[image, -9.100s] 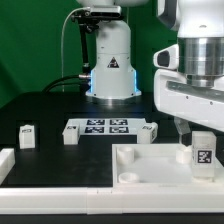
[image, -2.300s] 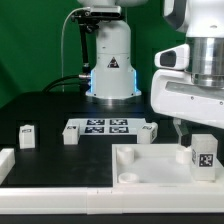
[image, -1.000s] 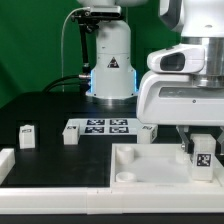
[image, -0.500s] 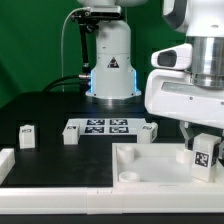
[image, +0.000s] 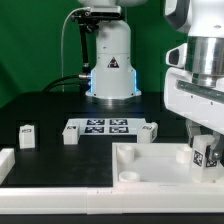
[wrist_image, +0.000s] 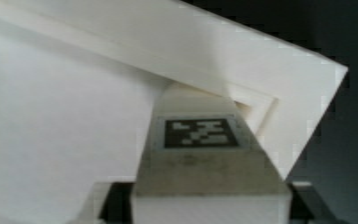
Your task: Assemble one leg
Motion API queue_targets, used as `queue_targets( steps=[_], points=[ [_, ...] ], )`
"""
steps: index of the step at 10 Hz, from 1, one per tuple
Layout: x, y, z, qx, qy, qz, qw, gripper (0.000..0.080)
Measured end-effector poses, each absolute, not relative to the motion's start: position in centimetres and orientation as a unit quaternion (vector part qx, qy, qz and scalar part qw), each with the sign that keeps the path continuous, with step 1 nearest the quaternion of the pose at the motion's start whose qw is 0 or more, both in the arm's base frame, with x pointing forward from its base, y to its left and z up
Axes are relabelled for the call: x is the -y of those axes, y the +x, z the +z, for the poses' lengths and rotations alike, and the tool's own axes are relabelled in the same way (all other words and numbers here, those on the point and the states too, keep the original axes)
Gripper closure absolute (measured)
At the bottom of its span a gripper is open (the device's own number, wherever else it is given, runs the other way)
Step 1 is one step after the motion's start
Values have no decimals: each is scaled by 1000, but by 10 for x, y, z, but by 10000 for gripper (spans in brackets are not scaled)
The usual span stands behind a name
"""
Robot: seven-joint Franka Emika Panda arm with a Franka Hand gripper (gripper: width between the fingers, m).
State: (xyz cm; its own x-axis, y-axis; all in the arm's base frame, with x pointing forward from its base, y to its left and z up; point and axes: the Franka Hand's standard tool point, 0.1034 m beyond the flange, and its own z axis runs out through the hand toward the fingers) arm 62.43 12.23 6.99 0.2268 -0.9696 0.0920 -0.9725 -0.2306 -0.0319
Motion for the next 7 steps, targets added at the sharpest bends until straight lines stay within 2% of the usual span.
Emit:
queue_targets(
  steps=[2,4,6,7],
  points=[
    [-121,625,69,685,727,41,2,509],
    [-121,625,69,669,742,41,3,508],
    [-122,625,68,640,767,47,-3,225],
    [-123,624,68,567,822,51,-2,225]
  ],
)
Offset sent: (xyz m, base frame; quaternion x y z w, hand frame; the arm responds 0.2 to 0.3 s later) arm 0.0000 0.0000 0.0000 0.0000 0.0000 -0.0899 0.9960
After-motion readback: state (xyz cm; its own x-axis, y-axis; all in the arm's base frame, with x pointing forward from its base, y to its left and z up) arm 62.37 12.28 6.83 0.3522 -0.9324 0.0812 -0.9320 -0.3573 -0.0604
